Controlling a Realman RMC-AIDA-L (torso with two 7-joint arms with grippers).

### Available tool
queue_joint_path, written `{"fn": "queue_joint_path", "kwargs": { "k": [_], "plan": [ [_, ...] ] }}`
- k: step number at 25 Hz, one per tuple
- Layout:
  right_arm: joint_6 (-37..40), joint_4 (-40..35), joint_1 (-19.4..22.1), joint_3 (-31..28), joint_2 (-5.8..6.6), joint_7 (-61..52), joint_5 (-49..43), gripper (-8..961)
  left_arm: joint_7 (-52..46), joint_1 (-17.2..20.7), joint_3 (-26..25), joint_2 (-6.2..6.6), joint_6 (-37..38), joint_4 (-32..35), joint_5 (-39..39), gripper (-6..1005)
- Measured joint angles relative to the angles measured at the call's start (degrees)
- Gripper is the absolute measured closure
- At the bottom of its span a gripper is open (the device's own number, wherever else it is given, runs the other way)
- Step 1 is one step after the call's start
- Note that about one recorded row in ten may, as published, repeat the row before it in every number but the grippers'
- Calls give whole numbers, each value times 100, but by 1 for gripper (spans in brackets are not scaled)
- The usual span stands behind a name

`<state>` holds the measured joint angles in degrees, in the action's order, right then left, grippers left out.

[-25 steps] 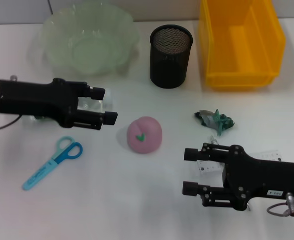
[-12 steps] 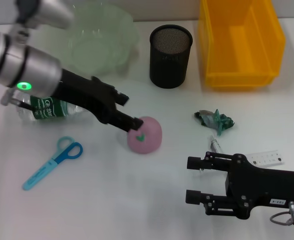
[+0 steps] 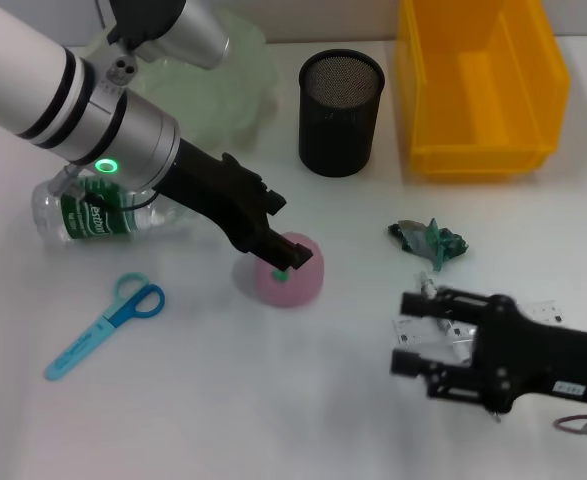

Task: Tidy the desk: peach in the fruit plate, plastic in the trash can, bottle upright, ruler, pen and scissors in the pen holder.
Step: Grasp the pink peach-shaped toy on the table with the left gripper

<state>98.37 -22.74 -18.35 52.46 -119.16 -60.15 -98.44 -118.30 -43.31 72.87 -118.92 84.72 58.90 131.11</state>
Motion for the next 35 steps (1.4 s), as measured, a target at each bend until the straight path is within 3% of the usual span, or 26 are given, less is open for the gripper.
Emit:
{"fn": "queue_joint_path", "kwargs": {
  "k": [5,13,35],
  "plan": [
    [12,-109,214,-510,4,0,-22,243,-18,-7,45,-1,-52,-1,3,257],
    [-84,-176,261,-536,7,-3,-44,245,-26,-254,236,1,-229,-567,3,261],
    [-47,-208,220,-528,7,-45,-44,250,-3,-312,982,-23,-802,-599,271,272]
  ]
}}
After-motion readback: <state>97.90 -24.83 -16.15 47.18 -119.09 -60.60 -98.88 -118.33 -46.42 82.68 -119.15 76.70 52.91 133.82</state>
